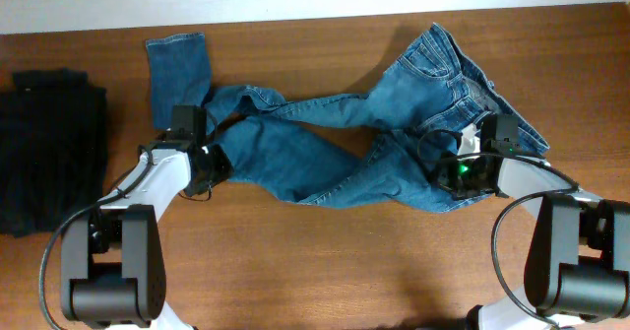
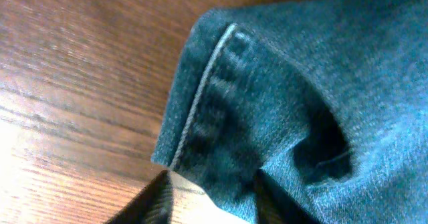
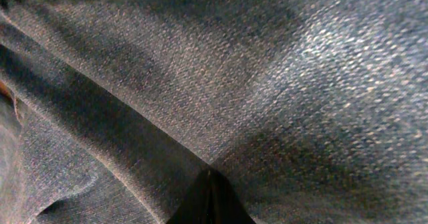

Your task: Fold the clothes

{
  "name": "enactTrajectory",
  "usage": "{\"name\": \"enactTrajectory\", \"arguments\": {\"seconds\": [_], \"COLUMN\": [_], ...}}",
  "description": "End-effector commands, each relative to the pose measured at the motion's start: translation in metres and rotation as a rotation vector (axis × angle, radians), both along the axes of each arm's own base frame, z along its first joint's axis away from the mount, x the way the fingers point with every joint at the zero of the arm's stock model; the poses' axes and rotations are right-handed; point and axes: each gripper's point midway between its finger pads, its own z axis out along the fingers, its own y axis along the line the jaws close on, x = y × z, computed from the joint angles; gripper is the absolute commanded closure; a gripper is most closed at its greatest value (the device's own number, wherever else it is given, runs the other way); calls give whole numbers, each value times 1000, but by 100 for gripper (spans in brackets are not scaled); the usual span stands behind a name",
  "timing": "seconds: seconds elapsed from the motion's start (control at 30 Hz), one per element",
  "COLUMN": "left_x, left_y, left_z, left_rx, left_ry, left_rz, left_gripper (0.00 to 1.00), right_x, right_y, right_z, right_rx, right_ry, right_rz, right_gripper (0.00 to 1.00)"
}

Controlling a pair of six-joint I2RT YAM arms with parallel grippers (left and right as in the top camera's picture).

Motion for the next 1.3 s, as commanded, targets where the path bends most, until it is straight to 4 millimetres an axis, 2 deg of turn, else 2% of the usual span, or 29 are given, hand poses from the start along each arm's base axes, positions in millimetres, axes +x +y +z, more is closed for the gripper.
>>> {"name": "enactTrajectory", "arguments": {"seconds": [0.0,0.07,0.17,0.23,0.37,0.5,0.6,0.7,0.83,1.03,1.27], "left_x": [-15,-14,-1,8,27,23,11,-1,-17,-34,-46], "left_y": [-3,-3,-2,2,10,27,43,58,71,73,75], "left_z": [-13,-13,2,29,103,164,193,210,211,182,146], "left_rx": [-20,-19,-7,-1,41,158,243,329,394,400,403], "left_ry": [51,48,2,-32,-159,-254,-296,-309,-260,-117,32], "left_rz": [0,-7,-58,-71,-99,-110,-77,-53,-30,-56,-82], "left_gripper": [85,98,100,100,99,99,99,99,99,99,99], "right_x": [-76,-76,-76,-76,-76,-76,-76,-76,-76,-76,-76], "right_y": [1,1,2,1,1,1,1,1,1,1,1], "right_z": [-60,-60,-60,-60,-60,-60,-60,-60,-60,-60,-60], "right_rx": [-76,-76,-75,-76,-76,-76,-76,-76,-76,-76,-80], "right_ry": [295,295,295,295,295,295,295,295,295,295,296], "right_rz": [15,15,15,15,15,15,15,15,15,15,15], "right_gripper": [95,95,95,95,95,95,95,95,95,95,95]}}
